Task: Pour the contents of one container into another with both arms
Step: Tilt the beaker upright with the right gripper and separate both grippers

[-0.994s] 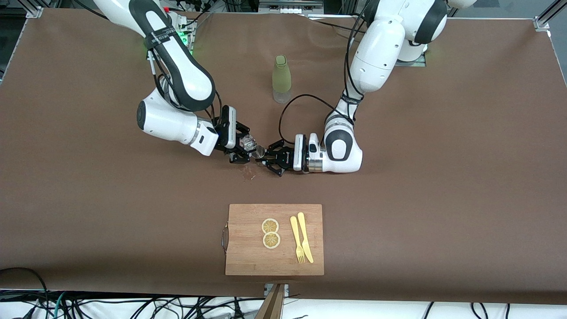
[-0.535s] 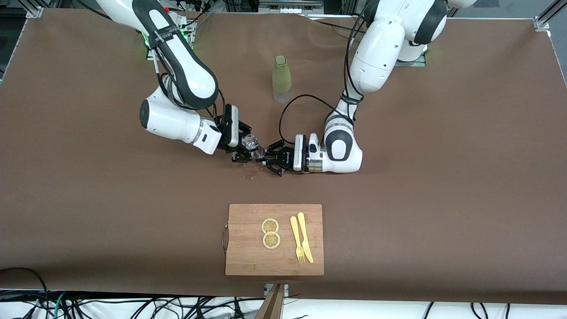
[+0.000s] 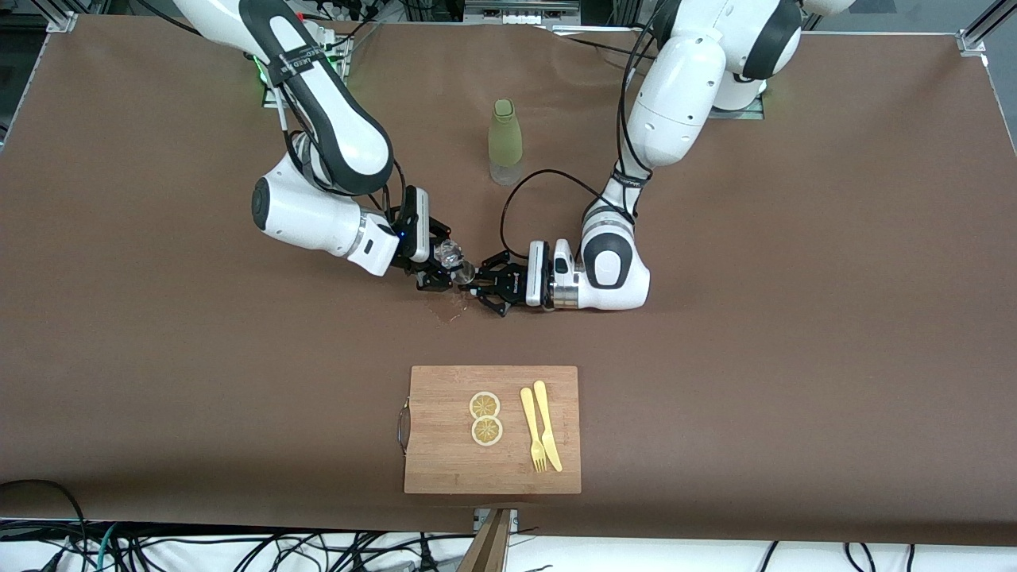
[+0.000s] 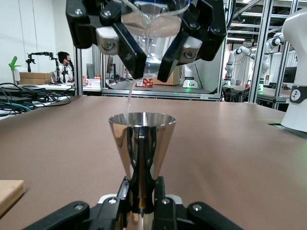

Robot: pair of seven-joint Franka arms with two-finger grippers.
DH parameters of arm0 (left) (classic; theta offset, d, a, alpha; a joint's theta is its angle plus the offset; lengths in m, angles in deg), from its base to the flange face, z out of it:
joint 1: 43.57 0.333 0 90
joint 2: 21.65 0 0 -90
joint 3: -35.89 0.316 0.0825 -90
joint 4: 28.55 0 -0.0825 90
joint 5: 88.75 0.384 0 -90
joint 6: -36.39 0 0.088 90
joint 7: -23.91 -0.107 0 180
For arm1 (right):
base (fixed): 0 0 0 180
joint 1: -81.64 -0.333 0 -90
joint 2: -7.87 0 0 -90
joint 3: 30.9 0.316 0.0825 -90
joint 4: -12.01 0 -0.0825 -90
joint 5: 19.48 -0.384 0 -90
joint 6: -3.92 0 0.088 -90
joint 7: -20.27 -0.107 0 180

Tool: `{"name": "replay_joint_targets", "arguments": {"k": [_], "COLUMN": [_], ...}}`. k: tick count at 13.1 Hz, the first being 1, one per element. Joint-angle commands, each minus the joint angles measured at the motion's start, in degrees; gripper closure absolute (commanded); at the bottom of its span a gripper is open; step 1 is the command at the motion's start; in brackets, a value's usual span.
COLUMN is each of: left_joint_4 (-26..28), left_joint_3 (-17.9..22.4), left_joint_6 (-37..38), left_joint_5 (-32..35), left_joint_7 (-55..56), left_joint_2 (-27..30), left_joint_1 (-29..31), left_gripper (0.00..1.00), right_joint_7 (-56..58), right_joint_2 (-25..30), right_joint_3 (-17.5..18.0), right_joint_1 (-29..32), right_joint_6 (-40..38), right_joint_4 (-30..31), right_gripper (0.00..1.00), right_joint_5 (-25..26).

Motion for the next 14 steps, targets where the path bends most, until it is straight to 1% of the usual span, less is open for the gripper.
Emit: {"name": "replay_joint_targets", "arguments": {"k": [1, 3, 4, 8, 9, 12, 13, 14], "left_joint_4": [-1.22, -1.31, -1.22, -1.22, -1.13, -0.96, -0.69, -0.61], "left_joint_3": [0.55, 0.55, 0.55, 0.55, 0.55, 0.72, 0.81, 0.98], "left_joint_6": [-0.40, -0.40, -0.40, -0.14, 0.04, 0.30, 0.74, 1.61], "left_joint_5": [-1.92, -2.00, -2.00, -1.74, -1.39, -1.13, -1.04, -1.04], "left_joint_7": [-1.05, -1.05, -1.14, -0.96, -1.05, -1.05, -1.14, -1.75], "left_joint_2": [-0.57, -0.65, -0.57, -0.57, -0.48, 0.05, 0.05, 0.05], "left_joint_1": [-0.72, -0.80, -0.80, -0.63, -0.45, -0.01, -0.01, 0.07], "left_gripper": [1.00, 1.00, 1.00, 1.00, 1.00, 1.00, 1.00, 1.00], "right_joint_7": [-1.68, -1.51, -2.29, -2.22, -1.95, 3.31, 5.24, 7.00], "right_joint_2": [0.61, 0.61, 1.13, 2.54, 2.98, 3.16, 2.98, 2.37], "right_joint_3": [0.07, 0.16, 0.16, 0.07, 0.07, -0.28, -0.37, -0.37], "right_joint_1": [-0.03, 0.85, 1.46, 5.77, 6.73, 10.60, 12.35, 14.46], "right_joint_6": [0.86, 0.42, -0.27, -10.36, -11.95, -18.02, -19.43, -22.49], "right_joint_4": [0.47, 0.64, 0.73, 1.08, 2.21, 3.36, 3.72, 3.81], "right_gripper": [0.78, 0.78, 0.78, 0.78, 0.78, 0.78, 0.78, 0.78], "right_joint_5": [0.67, 0.15, -1.16, -5.47, -6.79, -9.25, -10.22, -10.75]}}
